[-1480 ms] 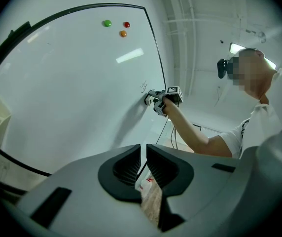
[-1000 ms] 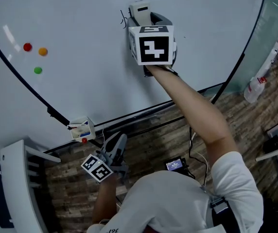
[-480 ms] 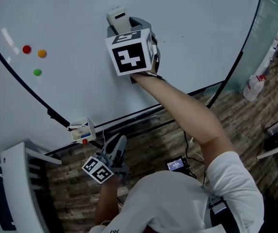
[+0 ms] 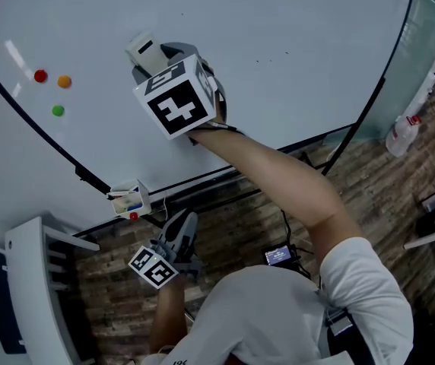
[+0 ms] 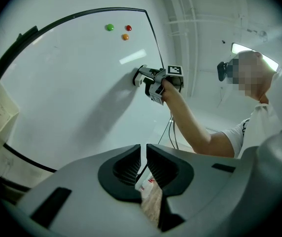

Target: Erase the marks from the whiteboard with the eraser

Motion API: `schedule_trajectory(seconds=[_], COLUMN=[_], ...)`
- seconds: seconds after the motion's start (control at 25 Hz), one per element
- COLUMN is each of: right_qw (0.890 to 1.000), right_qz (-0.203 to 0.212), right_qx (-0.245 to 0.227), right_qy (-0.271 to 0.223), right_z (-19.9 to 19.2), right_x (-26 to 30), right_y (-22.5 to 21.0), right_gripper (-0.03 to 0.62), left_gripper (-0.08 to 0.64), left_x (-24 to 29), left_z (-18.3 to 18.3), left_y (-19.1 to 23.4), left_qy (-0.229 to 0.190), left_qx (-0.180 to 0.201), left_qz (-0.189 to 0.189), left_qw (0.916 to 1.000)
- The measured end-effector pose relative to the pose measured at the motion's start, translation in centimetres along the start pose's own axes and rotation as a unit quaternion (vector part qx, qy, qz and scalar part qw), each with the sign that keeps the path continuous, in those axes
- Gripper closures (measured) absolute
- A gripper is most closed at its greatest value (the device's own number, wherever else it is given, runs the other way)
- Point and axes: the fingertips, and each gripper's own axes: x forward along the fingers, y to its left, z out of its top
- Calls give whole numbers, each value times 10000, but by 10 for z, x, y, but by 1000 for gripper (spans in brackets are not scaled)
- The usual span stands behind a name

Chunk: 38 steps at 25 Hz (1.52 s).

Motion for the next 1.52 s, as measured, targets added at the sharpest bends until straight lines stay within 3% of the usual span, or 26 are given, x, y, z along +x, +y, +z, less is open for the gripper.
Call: schedule_trajectory(seconds=[0.16,0.44,0.6,0.88,1.12,1.52], right_qw=[9995,9984,9984,9955,9970,9951], right_qz=[222,92,-42,-346,-438,-703], right_qx=[-208,-494,-442,-792,-533,-539], right_qy=[-5,253,342,387,362,438], right_z=[-10,-59,-76,-93,-99,-115], right_x=[-3,-3,-5,1,-8,-36], right_y=[25,30,19,1,-22,-80], right_gripper=[336,336,336,336,336,336], left_gripper=[523,523,523,523,523,523], left_x=[-5,-4,-1,14,27,64], left_z=[1,-9,-15,-22,-27,-41], left_y=[3,-2,-4,-6,-9,-24], left_qy=[-56,-41,-5,51,91,244], left_qx=[17,-28,-51,-95,-78,-94], left_qz=[154,313,375,379,372,185], left_qw=[9999,9995,9993,9992,9992,9995])
